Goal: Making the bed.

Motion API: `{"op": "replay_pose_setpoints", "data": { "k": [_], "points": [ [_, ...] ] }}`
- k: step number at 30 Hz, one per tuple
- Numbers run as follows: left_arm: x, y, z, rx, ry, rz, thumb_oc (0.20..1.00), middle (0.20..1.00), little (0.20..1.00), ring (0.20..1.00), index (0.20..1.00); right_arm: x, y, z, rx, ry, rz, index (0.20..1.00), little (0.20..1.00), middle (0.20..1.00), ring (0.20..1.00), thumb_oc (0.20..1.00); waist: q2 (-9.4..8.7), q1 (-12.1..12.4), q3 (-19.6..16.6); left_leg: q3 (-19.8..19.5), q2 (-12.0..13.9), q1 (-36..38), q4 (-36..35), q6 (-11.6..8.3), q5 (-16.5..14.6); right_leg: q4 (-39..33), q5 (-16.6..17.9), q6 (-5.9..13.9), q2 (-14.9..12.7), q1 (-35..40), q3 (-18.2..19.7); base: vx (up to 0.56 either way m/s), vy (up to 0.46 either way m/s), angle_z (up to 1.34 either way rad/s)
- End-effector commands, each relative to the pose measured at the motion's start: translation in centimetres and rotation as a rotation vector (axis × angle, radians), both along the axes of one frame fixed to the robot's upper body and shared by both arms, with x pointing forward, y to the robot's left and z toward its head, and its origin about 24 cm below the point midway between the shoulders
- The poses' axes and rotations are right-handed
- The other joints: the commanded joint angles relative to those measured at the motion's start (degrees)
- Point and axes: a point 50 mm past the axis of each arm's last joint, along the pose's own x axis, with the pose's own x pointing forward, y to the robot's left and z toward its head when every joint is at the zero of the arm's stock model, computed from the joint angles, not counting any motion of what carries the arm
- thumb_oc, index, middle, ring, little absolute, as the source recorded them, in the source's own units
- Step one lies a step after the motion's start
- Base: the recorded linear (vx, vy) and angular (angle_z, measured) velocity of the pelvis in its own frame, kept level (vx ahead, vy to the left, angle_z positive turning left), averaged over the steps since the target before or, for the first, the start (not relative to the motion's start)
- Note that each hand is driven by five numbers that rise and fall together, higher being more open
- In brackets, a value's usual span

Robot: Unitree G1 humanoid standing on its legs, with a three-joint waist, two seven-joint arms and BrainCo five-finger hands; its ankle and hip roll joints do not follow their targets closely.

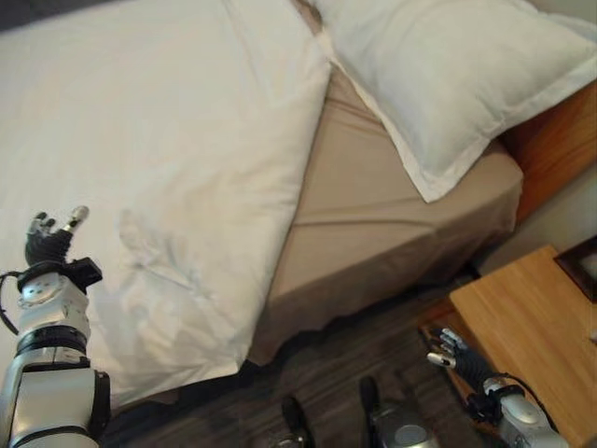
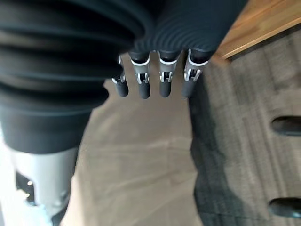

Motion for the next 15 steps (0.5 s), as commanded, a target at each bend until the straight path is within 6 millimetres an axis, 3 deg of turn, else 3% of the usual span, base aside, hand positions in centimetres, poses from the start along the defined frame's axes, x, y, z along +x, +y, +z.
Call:
{"op": "replay_pose_setpoints", "data": {
  "k": [1, 6, 10, 11, 14, 15],
  "points": [
    [-0.5, 1.8, 5.6, 0.075, -0.151, 0.08, 1.0, 1.0, 1.0, 1.0, 1.0, 1.4, 0.8, 1.9, 0.062, -0.136, -0.013, 1.0, 1.0, 1.0, 1.0, 1.0, -3.55, 0.1, 0.6, 0.9, 0.8, 5.4, 0.3, -3.37, 0.1, -2.3, 6.5, 6.3, -2.2, -1.6, 2.1, 0.01, -0.015, -0.24],
    [0.1, 1.6, 6.8, 0.128, -0.125, 0.07, 1.0, 1.0, 1.0, 1.0, 1.0, 2.1, 0.7, 2.1, 0.051, -0.15, -0.019, 1.0, 1.0, 1.0, 1.0, 1.0, -3.71, -0.7, 2.2, 2.1, 1.3, 2.4, 0.3, -3.81, 0.7, -2.3, 7.3, 6.44, -1.6, -5.5, 3.1, 0.0, -0.015, -0.15],
    [2.0, 0.0, 7.5, 0.157, -0.129, -0.005, 1.0, 1.0, 1.0, 1.0, 1.0, 2.9, 1.1, 2.6, 0.055, -0.178, -0.005, 1.0, 1.0, 1.0, 1.0, 1.0, -3.05, -1.3, 3.2, 2.9, 1.4, 2.0, 0.3, -4.07, 0.6, -2.3, 7.2, 6.5, -1.4, -6.3, 3.4, 0.03, -0.013, -0.15],
    [3.4, -1.5, 8.1, 0.186, -0.148, -0.069, 1.0, 1.0, 1.0, 1.0, 1.0, 3.1, 1.3, 2.7, 0.055, -0.184, 0.008, 1.0, 1.0, 1.0, 1.0, 1.0, -2.55, -1.9, 3.6, 3.2, 1.2, 2.5, 0.3, -4.1, 0.4, -2.3, 7.1, 6.47, -1.4, -6.2, 3.6, 0.03, 0.0, -0.07],
    [4.6, -2.9, 8.3, 0.2, -0.164, -0.124, 1.0, 1.0, 1.0, 1.0, 1.0, 3.0, 1.5, 2.5, 0.057, -0.175, 0.012, 1.0, 1.0, 1.0, 1.0, 1.0, -2.22, -2.1, 3.6, 3.6, 1.2, 3.0, 0.3, -4.11, 0.1, -2.3, 6.9, 6.43, -1.4, -5.9, 3.9, 0.04, 0.001, -0.1],
    [5.7, -4.3, 8.6, 0.213, -0.182, -0.179, 1.0, 1.0, 1.0, 1.0, 1.0, 2.9, 1.5, 2.4, 0.053, -0.167, 0.02, 1.0, 1.0, 1.0, 1.0, 1.0, -1.86, -2.5, 3.7, 3.9, 1.1, 3.5, 0.3, -4.11, -0.1, -2.3, 6.9, 6.43, -1.4, -5.7, 4.1, 0.02, 0.003, -0.11]
  ]
}}
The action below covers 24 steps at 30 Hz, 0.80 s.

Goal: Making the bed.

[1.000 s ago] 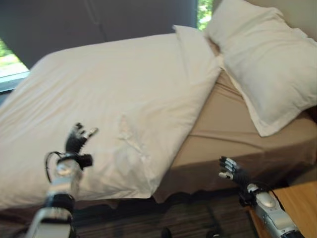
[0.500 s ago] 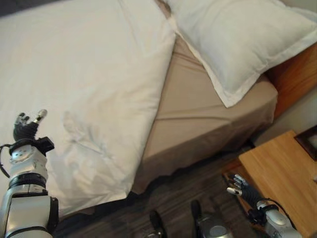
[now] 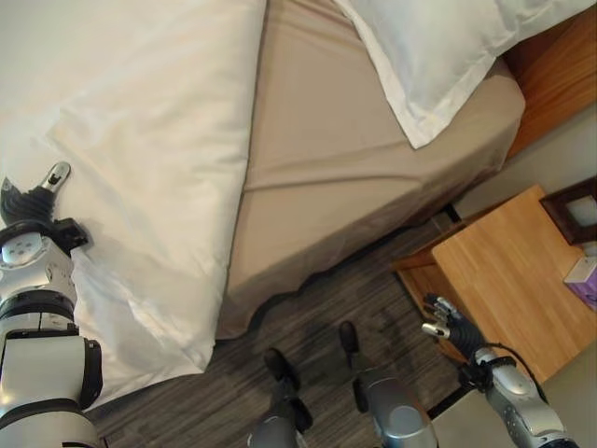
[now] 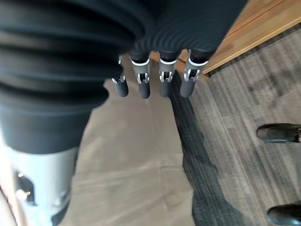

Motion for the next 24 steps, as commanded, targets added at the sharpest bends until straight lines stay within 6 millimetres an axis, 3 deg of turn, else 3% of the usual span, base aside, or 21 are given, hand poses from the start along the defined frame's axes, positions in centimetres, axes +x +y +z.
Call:
{"op": "replay_pose_setpoints", "data": {
  "k": [1, 2, 3, 4, 7, 8, 9, 10, 11, 12, 13, 14, 15, 16, 17, 18, 19, 20, 21, 24],
  "points": [
    [2.2, -2.5, 3.2, 0.085, -0.116, -0.1, 1.0, 1.0, 1.0, 1.0, 1.0, -0.7, 0.2, 0.1, 0.043, -0.026, -0.01, 1.0, 1.0, 1.0, 1.0, 1.0, -0.27, -1.2, -2.0, -0.2, 0.8, 5.8, 0.3, -4.12, -0.5, -2.1, 5.3, 7.04, -1.7, -1.6, 0.9, 0.03, 0.009, -0.1],
    [3.6, -4.4, 3.2, 0.115, -0.095, -0.17, 0.467, 0.467, 0.467, 0.467, 0.467, -0.9, 0.1, -0.2, 0.037, -0.015, -0.008, 1.0, 1.0, 1.0, 1.0, 1.0, 0.08, -1.8, -2.0, 0.2, 0.7, 6.1, 0.3, -4.13, -0.6, -2.1, 5.3, 7.08, -1.8, -1.6, 1.1, 0.0, 0.0, 0.0],
    [3.6, -4.4, 3.2, 0.115, -0.095, -0.17, 0.241, 0.241, 0.241, 0.241, 0.241, -0.9, 0.1, -0.2, 0.038, -0.015, -0.008, 1.0, 1.0, 1.0, 1.0, 1.0, 0.08, -1.8, -2.0, 0.2, 0.7, 6.1, 0.3, -4.13, -0.6, -2.1, 5.3, 7.08, -1.8, -1.6, 1.1, 0.0, 0.0, 0.0],
    [4.3, -5.4, 3.2, 0.135, -0.084, -0.202, 0.2, 0.2, 0.2, 0.2, 0.2, -1.0, 0.1, -0.3, 0.038, -0.009, -0.01, 1.0, 1.0, 1.0, 1.0, 1.0, 0.28, -2.2, -1.9, 0.2, 0.7, 6.2, 0.3, -4.15, -0.6, -2.1, 5.3, 7.12, -1.9, -1.5, 1.1, 0.01, -0.007, -0.04],
    [7.2, -12.6, 4.4, 0.316, -0.104, -0.444, 0.2, 0.2, 0.2, 0.2, 0.2, -1.0, -0.2, -0.6, 0.019, 0.002, -0.032, 1.0, 1.0, 1.0, 1.0, 1.0, 1.42, -2.6, -1.6, -0.3, 0.2, 6.4, 0.3, -4.01, -0.7, -2.1, 5.3, 7.27, -2.4, -0.9, 0.6, 0.0, -0.002, 0.02],
    [7.8, -16.4, 4.5, 0.369, -0.144, -0.573, 0.2, 0.2, 0.2, 0.2, 0.2, -1.1, -0.2, -0.6, 0.022, 0.0, -0.041, 1.0, 1.0, 1.0, 1.0, 1.0, 1.71, -2.5, -1.4, -0.7, 0.0, 6.5, 0.3, -3.9, -0.7, -2.1, 5.2, 7.32, -2.5, -0.6, 0.4, 0.0, -0.011, 0.11],
    [7.9, -18.6, 4.3, 0.362, -0.173, -0.667, 0.2, 0.2, 0.2, 0.2, 0.2, -1.1, -0.3, -0.7, 0.023, 0.003, -0.045, 1.0, 1.0, 1.0, 1.0, 1.0, 2.05, -2.3, -1.4, -0.9, -0.1, 6.6, 0.3, -3.82, -0.7, -2.1, 5.2, 7.31, -2.7, -0.3, 0.1, 0.0, -0.008, 0.1],
    [7.9, -18.6, 4.3, 0.362, -0.172, -0.668, 0.2, 0.2, 0.2, 0.2, 0.2, -1.1, -0.3, -0.7, 0.023, 0.004, -0.045, 1.0, 1.0, 1.0, 1.0, 1.0, 2.05, -2.3, -1.4, -0.9, -0.1, 6.6, 0.3, -3.82, -0.7, -2.1, 5.2, 7.31, -2.7, -0.2, 0.1, 0.0, -0.004, 0.1],
    [7.8, -22.0, 3.9, 0.337, -0.217, -0.803, 0.2, 0.2, 0.2, 0.2, 0.2, -1.1, -0.2, -0.7, 0.024, 0.004, -0.048, 1.0, 1.0, 1.0, 1.0, 1.0, 2.44, -2.2, -1.4, -1.2, -0.4, 6.8, 0.3, -3.71, -0.7, -2.1, 5.1, 7.39, -2.9, 0.2, -0.2, 0.0, 0.001, 0.23],
    [7.6, -23.5, 3.8, 0.338, -0.238, -0.852, 0.2, 0.2, 0.2, 0.2, 0.2, -1.1, -0.1, -0.8, 0.022, 0.006, -0.045, 1.0, 1.0, 1.0, 1.0, 1.0, 2.62, -2.1, -1.4, -1.5, -0.5, 7.0, 0.3, -3.59, -0.8, -2.1, 5.0, 7.37, -3.0, 0.5, -0.3, 0.0, 0.006, 0.27],
    [6.6, -29.0, 3.2, 0.362, -0.271, -1.072, 0.2, 0.2, 0.2, 0.2, 0.2, -1.1, 0.0, -0.9, 0.018, 0.012, -0.046, 1.0, 1.0, 1.0, 1.0, 1.0, 3.21, -2.0, -1.6, -1.8, -0.9, 7.4, 0.3, -3.36, -1.0, -2.1, 4.8, 7.49, -3.3, 1.2, -0.6, 0.01, 0.015, 0.25],
    [5.8, -31.1, 3.2, 0.364, -0.299, -1.154, 0.2, 0.2, 0.2, 0.2, 0.2, -1.1, 0.0, -0.9, 0.015, 0.013, -0.046, 1.0, 1.0, 1.0, 1.0, 1.0, 3.55, -2.0, -1.7, -2.0, -1.0, 7.6, 0.3, -3.22, -1.2, -2.1, 4.7, 7.54, -3.4, 1.5, -0.7, 0.01, 0.014, 0.18],
    [5.8, -31.1, 3.2, 0.364, -0.299, -1.154, 0.2, 0.2, 0.2, 0.2, 0.2, -1.1, 0.0, -0.9, 0.015, 0.013, -0.046, 1.0, 1.0, 1.0, 1.0, 1.0, 3.56, -2.0, -1.7, -2.0, -1.0, 7.7, 0.3, -3.21, -1.2, -2.1, 4.7, 7.54, -3.4, 1.5, -0.7, 0.02, 0.028, 0.12],
    [4.1, -35.1, 2.7, 0.334, -0.337, -1.339, 0.2, 0.2, 0.2, 0.2, 0.2, -1.1, 0.2, -0.9, 0.012, 0.015, -0.038, 1.0, 1.0, 1.0, 1.0, 1.0, 4.08, -2.1, -2.1, -2.1, -1.3, 8.1, 0.3, -2.98, -1.5, -2.1, 4.6, 7.64, -3.7, 2.1, -0.9, 0.01, 0.031, 0.03],
    [3.6, -36.5, 2.2, 0.313, -0.335, -1.393, 0.2, 0.2, 0.2, 0.2, 0.2, -1.1, 0.3, -1.0, 0.01, 0.017, -0.033, 1.0, 1.0, 1.0, 1.0, 1.0, 4.28, -2.3, -2.3, -2.0, -1.4, 8.3, 0.3, -2.9, -1.7, -2.1, 4.5, 7.66, -3.9, 2.3, -0.8, 0.0, 0.027, -0.05],
    [3.6, -36.5, 2.2, 0.314, -0.335, -1.393, 0.2, 0.2, 0.2, 0.2, 0.2, -1.1, 0.3, -1.0, 0.011, 0.016, -0.032, 1.0, 1.0, 1.0, 1.0, 1.0, 4.26, -2.2, -2.5, -2.0, -1.4, 8.0, 0.3, -2.91, -1.5, -2.1, 4.7, 7.61, -3.9, 2.0, -0.8, 0.01, 0.031, 0.02],
    [2.1, -39.4, 1.5, 0.263, -0.352, -1.509, 0.2, 0.2, 0.2, 0.2, 0.2, -1.2, 0.4, -1.0, 0.005, 0.022, -0.022, 1.0, 1.0, 1.0, 1.0, 1.0, 4.66, -2.6, -2.6, -2.0, -1.6, 8.7, 0.3, -2.68, -2.0, -2.1, 4.3, 7.74, -4.1, 2.8, -0.7, 0.0, 0.0, 0.0],
    [2.1, -39.4, 1.5, 0.264, -0.352, -1.509, 0.551, 0.551, 0.551, 0.551, 0.551, -1.1, 0.4, -1.0, 0.006, 0.022, -0.022, 1.0, 1.0, 1.0, 1.0, 1.0, 4.65, -2.6, -2.8, -2.0, -1.6, 8.4, 0.3, -2.69, -1.8, -2.1, 4.5, 7.69, -4.1, 2.4, -0.7, 0.01, 0.033, -0.01],
    [1.5, -40.6, 1.2, 0.243, -0.351, -1.566, 1.0, 1.0, 1.0, 1.0, 1.0, -1.1, 0.4, -1.0, 0.002, 0.024, -0.018, 1.0, 1.0, 1.0, 1.0, 1.0, 4.92, -2.8, -3.0, -1.9, -1.8, 8.7, 0.3, -2.6, -1.9, -2.1, 4.4, 7.71, -4.2, 2.7, -0.7, 0.01, 0.029, -0.1],
    [0.5, -41.1, 0.2, 0.172, -0.314, -1.666, 1.0, 1.0, 1.0, 1.0, 1.0, -1.6, 0.2, -1.0, -0.005, 0.034, -0.009, 1.0, 1.0, 1.0, 1.0, 1.0, 5.76, -3.5, -3.8, -1.7, -2.1, 9.8, 0.3, -2.36, -2.5, -2.1, 4.1, 7.74, -4.4, 3.7, -0.7, 0.02, 0.025, -0.01]
  ]
}}
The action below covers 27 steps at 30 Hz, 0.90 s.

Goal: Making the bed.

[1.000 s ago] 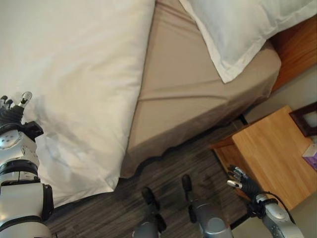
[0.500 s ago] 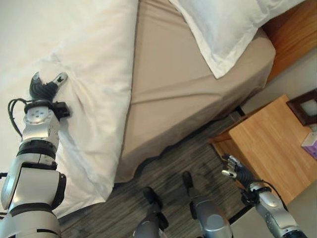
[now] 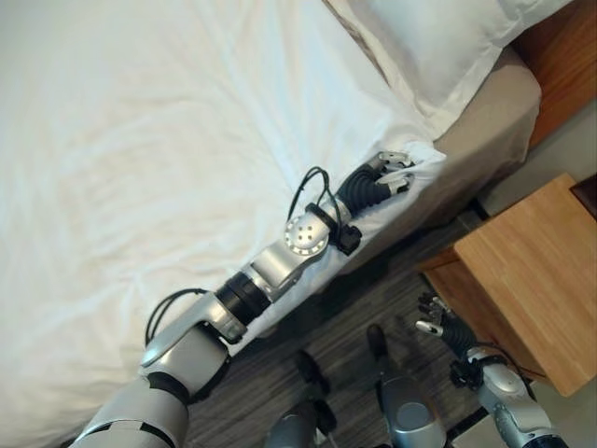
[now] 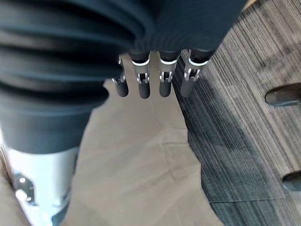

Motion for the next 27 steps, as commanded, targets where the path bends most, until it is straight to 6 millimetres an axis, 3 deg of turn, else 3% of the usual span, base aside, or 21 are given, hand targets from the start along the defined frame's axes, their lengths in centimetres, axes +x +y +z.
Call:
{"op": "replay_pose_setpoints", "data": {
  "k": [1, 6, 11, 16, 18, 19, 21, 22, 25, 26, 27],
  "points": [
    [-1.9, -2.3, 0.3, -0.107, 0.037, -0.205, 1.0, 1.0, 1.0, 1.0, 1.0, -1.6, -0.5, 0.1, -0.026, -0.005, 0.029, 1.0, 1.0, 1.0, 1.0, 1.0, -0.3, -1.7, -5.4, 0.1, 1.0, 6.1, 0.3, -2.61, -2.6, -1.8, 4.6, 6.07, -1.2, -1.0, 1.0, 0.02, 0.032, 0.02],
    [-2.0, -0.6, -0.6, -0.167, 0.098, -0.186, 1.0, 1.0, 1.0, 1.0, 1.0, -2.1, -0.9, -0.3, -0.039, 0.02, 0.021, 1.0, 1.0, 1.0, 1.0, 1.0, 0.23, -1.5, -6.4, -0.1, 0.7, 6.8, 0.3, -2.49, -2.7, -1.8, 4.4, 5.79, -1.4, -0.1, 0.7, 0.0, 0.0, 0.0],
    [-2.7, 2.2, 0.6, -0.317, 0.118, -0.202, 1.0, 1.0, 1.0, 1.0, 1.0, -2.8, -1.5, -0.8, -0.04, 0.047, -0.001, 1.0, 1.0, 1.0, 1.0, 1.0, 0.42, -0.6, -7.8, -1.1, 0.5, 7.9, 0.3, -2.4, -2.9, -1.8, 3.7, 5.41, -1.7, 1.7, -0.2, 0.01, -0.001, 0.1],
    [-4.0, 5.9, 0.9, -0.611, 0.143, -0.165, 1.0, 1.0, 1.0, 1.0, 1.0, -3.0, -3.0, -1.2, 0.018, 0.046, -0.166, 1.0, 1.0, 1.0, 1.0, 1.0, 0.05, 1.4, -9.2, -2.6, 0.3, 9.3, 0.3, -2.13, -3.3, -1.8, 2.8, 4.94, -2.0, 4.5, -1.5, 0.02, -0.005, 0.13],
    [-5.0, 9.5, -0.2, -0.743, 0.139, -0.059, 1.0, 1.0, 1.0, 1.0, 1.0, -1.7, -4.6, 0.6, -0.024, -0.056, -0.259, 1.0, 1.0, 1.0, 1.0, 1.0, -0.08, 2.8, -10.0, -3.2, 0.2, 9.7, 0.3, -1.97, -3.4, -1.8, 2.5, 4.69, -2.1, 5.1, -1.9, 0.03, 0.0, 0.03],
    [-6.5, 12.0, -1.7, -0.853, 0.147, 0.045, 1.0, 1.0, 1.0, 1.0, 1.0, 0.6, -6.8, 3.8, -0.08, -0.22, -0.389, 1.0, 1.0, 1.0, 1.0, 1.0, -0.14, 4.4, -10.3, -3.8, 0.0, 10.4, 0.3, -1.64, -3.9, -1.8, 2.1, 4.71, -2.2, 6.2, -2.3, 0.03, 0.011, -0.07],
    [-6.8, 12.5, -2.6, -0.868, 0.176, 0.074, 1.0, 1.0, 1.0, 1.0, 1.0, 1.3, -7.2, 4.7, -0.08, -0.263, -0.424, 1.0, 1.0, 1.0, 1.0, 1.0, -0.14, 4.9, -10.6, -3.9, -0.1, 10.3, 0.3, -1.53, -3.7, -1.8, 2.3, 4.61, -2.2, 6.1, -2.3, 0.02, 0.009, 0.0],
    [-7.8, 15.0, -5.2, -0.913, 0.241, 0.228, 1.0, 1.0, 1.0, 1.0, 1.0, 3.2, -7.7, 7.8, -0.045, -0.403, -0.494, 1.0, 1.0, 1.0, 1.0, 1.0, -0.23, 6.6, -10.8, -4.3, -0.2, 10.7, 0.3, -1.21, -3.8, -1.8, 2.1, 4.48, -2.4, 6.8, -2.8, 0.02, 0.006, 0.26],
    [-9.3, 17.2, -9.5, -0.926, 0.383, 0.419, 1.0, 1.0, 1.0, 1.0, 1.0, 6.2, -7.6, 11.3, 0.059, -0.533, -0.503, 1.0, 1.0, 1.0, 1.0, 1.0, -0.64, 9.7, -11.2, -5.4, -0.5, 10.8, 0.3, -0.94, -3.7, -1.8, 1.9, 4.13, -2.6, 7.6, -3.7, 0.0, 0.001, 0.14],
    [-9.3, 17.2, -9.5, -0.926, 0.383, 0.419, 1.0, 1.0, 1.0, 1.0, 1.0, 6.2, -7.6, 11.3, 0.059, -0.533, -0.502, 0.912, 0.912, 0.912, 0.912, 0.912, -0.63, 9.7, -11.3, -5.4, -0.5, 10.7, 0.3, -0.94, -3.7, -1.8, 1.9, 4.13, -2.6, 7.6, -3.7, -0.01, -0.007, 0.14],
    [-10.1, 17.8, -11.5, -0.924, 0.468, 0.496, 1.0, 1.0, 1.0, 1.0, 1.0, 7.4, -6.1, 12.3, 0.184, -0.559, -0.463, 0.482, 0.482, 0.482, 0.482, 0.482, -0.85, 11.4, -11.4, -5.9, -0.6, 10.7, 0.3, -0.82, -3.5, -1.8, 1.9, 3.92, -2.6, 8.0, -4.1, -0.01, -0.012, 0.16]
  ]
}}
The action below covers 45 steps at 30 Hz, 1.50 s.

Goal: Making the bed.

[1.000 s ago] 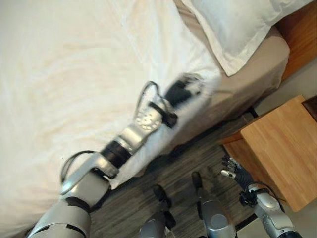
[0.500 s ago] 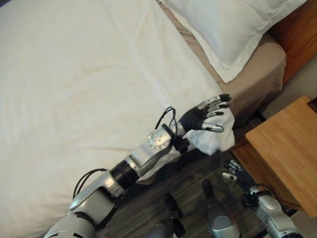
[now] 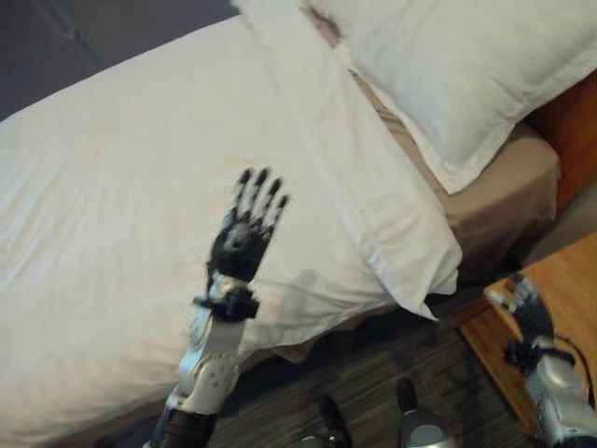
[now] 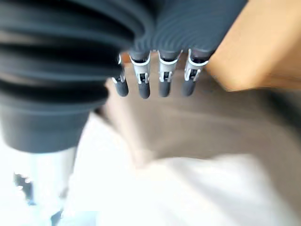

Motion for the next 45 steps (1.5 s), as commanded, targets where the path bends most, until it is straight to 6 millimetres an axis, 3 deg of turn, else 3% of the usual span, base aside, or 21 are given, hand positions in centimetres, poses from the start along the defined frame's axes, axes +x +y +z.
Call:
{"op": "replay_pose_setpoints", "data": {
  "k": [1, 2, 5, 11, 15, 19, 22, 23, 24, 25, 28, 30, 32, 35, 38, 40, 42, 43, 44, 45],
  "points": [
    [-0.7, 1.6, -1.6, -0.017, 0.085, 0.077, 1.0, 1.0, 1.0, 1.0, 1.0, 3.9, 3.8, 4.5, 0.198, -0.252, 0.138, 0.36, 0.36, 0.36, 0.36, 0.36, -5.29, 4.5, -1.2, -1.3, -1.0, 6.0, 0.6, -2.51, -1.6, -3.2, 4.0, 3.43, -3.1, 1.9, -0.7, -0.01, -0.022, 0.19],
    [-1.0, 1.5, -2.1, -0.024, 0.111, 0.071, 1.0, 1.0, 1.0, 1.0, 1.0, 4.3, 4.3, 4.8, 0.221, -0.262, 0.164, 0.291, 0.291, 0.291, 0.291, 0.291, -5.38, 5.0, -1.3, -1.6, -1.1, 6.0, 0.6, -2.44, -1.6, -3.2, 3.9, 3.41, -3.2, 2.2, -1.0, -0.01, -0.029, 0.25],
    [-1.6, 1.0, -3.1, -0.025, 0.165, 0.049, 1.0, 1.0, 1.0, 1.0, 1.0, 5.4, 6.0, 5.3, 0.273, -0.277, 0.23, 0.2, 0.2, 0.2, 0.2, 0.2, -5.47, 6.5, -1.4, -2.6, -1.2, 6.0, 0.6, -2.34, -1.4, -3.2, 3.6, 3.34, -3.3, 2.9, -2.0, -0.01, -0.023, 0.35],
    [-1.9, -0.3, -4.4, -0.111, 0.221, 0.022, 1.0, 1.0, 1.0, 1.0, 1.0, 8.0, 8.3, 3.4, 0.437, -0.165, 0.254, 0.2, 0.2, 0.2, 0.2, 0.2, -4.96, 9.7, -1.2, -4.4, -1.5, 5.2, 0.6, -2.34, -0.8, -3.2, 3.3, 3.09, -3.4, 3.3, -3.6, -0.03, -0.018, 0.21],
    [-1.9, -0.8, -4.7, -0.139, 0.232, 0.012, 1.0, 1.0, 1.0, 1.0, 1.0, 8.8, 7.2, 2.0, 0.422, -0.071, 0.202, 0.2, 0.2, 0.2, 0.2, 0.2, -4.0, 10.8, -0.5, -5.2, -1.8, 4.5, 0.6, -2.46, -0.4, -3.2, 3.3, 3.13, -3.6, 3.0, -4.3, -0.04, -0.002, 0.14],
    [-1.8, -1.4, -4.8, -0.115, 0.235, -0.032, 1.0, 1.0, 1.0, 1.0, 1.0, 8.7, 2.0, -0.3, 0.442, 0.072, -0.025, 0.2, 0.2, 0.2, 0.2, 0.2, -1.79, 12.5, 0.0, -6.0, -2.0, 3.4, 0.6, -2.63, 0.2, -3.2, 3.3, 3.36, -3.9, 2.4, -5.2, -0.02, 0.002, 0.01],
    [-1.6, -1.5, -4.8, -0.109, 0.229, -0.043, 1.0, 1.0, 1.0, 1.0, 1.0, 6.4, -1.5, -2.8, 0.473, 0.177, -0.179, 0.2, 0.2, 0.2, 0.2, 0.2, -0.84, 12.8, -0.1, -6.3, -2.2, 3.1, 0.6, -2.75, 0.4, -3.2, 3.2, 3.6, -4.0, 2.2, -5.5, 0.01, 0.004, 0.1],
    [-1.5, -1.7, -4.9, -0.113, 0.23, -0.044, 1.0, 1.0, 1.0, 1.0, 1.0, 5.4, -2.1, -4.0, 0.513, 0.205, -0.227, 0.2, 0.2, 0.2, 0.2, 0.2, -0.69, 12.7, -0.1, -6.3, -2.2, 3.1, 0.6, -2.78, 0.3, -3.2, 3.1, 3.63, -3.9, 2.3, -5.6, 0.02, 0.003, 0.11],
    [-1.5, -1.7, -4.9, -0.113, 0.231, -0.045, 1.0, 1.0, 1.0, 1.0, 1.0, 5.3, -2.1, -4.1, 0.514, 0.205, -0.227, 0.2, 0.2, 0.2, 0.2, 0.2, -0.7, 12.7, -0.1, -6.4, -2.2, 3.1, 0.6, -2.78, 0.3, -3.2, 3.1, 3.63, -3.9, 2.3, -5.6, 0.04, -0.008, 0.07],
    [-1.6, -1.8, -5.2, -0.115, 0.242, -0.042, 1.0, 1.0, 1.0, 1.0, 1.0, 2.8, -2.4, -7.2, 0.61, 0.264, -0.31, 0.2, 0.2, 0.2, 0.2, 0.2, -0.62, 12.1, -0.1, -6.2, -2.0, 3.4, 0.6, -2.78, 0.1, -3.2, 2.9, 3.67, -3.8, 2.6, -5.6, 0.05, -0.016, 0.05],
    [-1.7, -1.5, -5.6, -0.11, 0.251, -0.026, 1.0, 1.0, 1.0, 1.0, 1.0, -3.0, -0.8, -13.1, 0.663, 0.45, -0.36, 0.2, 0.2, 0.2, 0.2, 0.2, -1.29, 10.6, -0.3, -5.9, -1.8, 4.0, 0.6, -2.79, -0.2, -3.2, 2.7, 3.57, -3.6, 3.1, -5.5, 0.05, -0.026, 0.03],
    [-1.8, -1.1, -6.1, -0.119, 0.267, -0.002, 1.0, 1.0, 1.0, 1.0, 1.0, -8.2, 0.5, -16.8, 0.669, 0.62, -0.385, 0.2, 0.2, 0.2, 0.2, 0.2, -2.23, 9.1, -0.4, -5.7, -1.6, 4.4, 0.6, -2.82, -0.5, -3.2, 2.6, 3.49, -3.4, 3.4, -5.4, 0.04, -0.029, 0.05],
    [-2.1, -0.9, -6.7, -0.116, 0.291, 0.015, 1.0, 1.0, 1.0, 1.0, 1.0, -11.8, 1.4, -18.6, 0.675, 0.719, -0.392, 0.2, 0.2, 0.2, 0.2, 0.2, -3.1, 7.9, -0.5, -5.5, -1.5, 4.9, 0.6, -2.88, -0.8, -3.2, 2.4, 3.45, -3.4, 3.9, -5.3, 0.03, -0.018, 0.02],
    [-2.5, -0.5, -7.2, -0.105, 0.312, 0.032, 1.0, 1.0, 1.0, 1.0, 1.0, -15.4, 2.0, -19.8, 0.699, 0.783, -0.415, 0.2, 0.2, 0.2, 0.2, 0.2, -4.19, 6.3, -0.9, -5.0, -1.3, 5.5, 0.6, -2.91, -1.1, -3.2, 2.3, 3.47, -3.3, 4.3, -5.0, 0.01, 0.002, -0.02],
    [-2.8, -0.5, -7.7, -0.091, 0.334, 0.035, 1.0, 1.0, 1.0, 1.0, 1.0, -16.4, 2.8, -20.1, 0.715, 0.769, -0.397, 0.2, 0.2, 0.2, 0.2, 0.2, -5.3, 5.1, -1.3, -4.4, -0.9, 6.2, 0.6, -2.94, -1.4, -3.2, 2.4, 3.46, -3.0, 4.5, -4.5, 0.01, 0.008, -0.23],
    [-3.0, -0.3, -8.1, -0.058, 0.359, 0.048, 1.0, 1.0, 1.0, 1.0, 1.0, -15.2, 3.0, -19.3, 0.687, 0.711, -0.33, 0.2, 0.2, 0.2, 0.2, 0.2, -5.93, 4.5, -1.8, -4.0, -0.8, 6.5, 0.6, -2.9, -1.5, -3.2, 2.6, 3.47, -3.0, 4.6, -4.2, -0.01, 0.01, -0.2],
    [-3.2, 0.3, -8.3, 0.004, 0.374, 0.065, 1.0, 1.0, 1.0, 1.0, 1.0, -12.0, 2.3, -16.8, 0.59, 0.559, -0.24, 0.2, 0.2, 0.2, 0.2, 0.2, -6.44, 3.8, -2.2, -3.4, -0.6, 6.7, 0.6, -2.9, -1.6, -3.2, 2.7, 3.52, -2.7, 4.4, -3.7, -0.01, 0.023, -0.06],
    [-3.2, 0.3, -8.3, 0.004, 0.375, 0.066, 1.0, 1.0, 1.0, 1.0, 1.0, -12.1, 2.4, -16.8, 0.589, 0.561, -0.241, 0.2, 0.2, 0.2, 0.2, 0.2, -6.44, 3.8, -2.2, -3.4, -0.6, 6.7, 0.6, -2.9, -1.6, -3.2, 2.7, 3.53, -2.7, 4.4, -3.6, 0.0, 0.053, -0.13],
    [-3.7, 1.1, -8.2, 0.061, 0.378, 0.101, 1.0, 1.0, 1.0, 1.0, 1.0, -9.4, 1.2, -12.6, 0.421, 0.363, -0.205, 0.614, 0.614, 0.614, 0.614, 0.614, -6.64, 3.0, -2.6, -2.6, -0.5, 7.2, 0.6, -2.69, -2.0, -3.2, 3.0, 3.65, -2.6, 4.3, -2.7, 0.01, 0.051, -0.2],
    [-3.8, 1.5, -8.5, 0.077, 0.393, 0.122, 1.0, 1.0, 1.0, 1.0, 1.0, -8.4, 0.9, -10.8, 0.319, 0.296, -0.183, 1.0, 1.0, 1.0, 1.0, 1.0, -6.73, 2.7, -3.0, -2.2, -0.4, 7.4, 0.6, -2.61, -2.0, -3.2, 3.0, 3.7, -2.5, 4.3, -2.5, 0.02, 0.066, -0.42]
  ]
}}
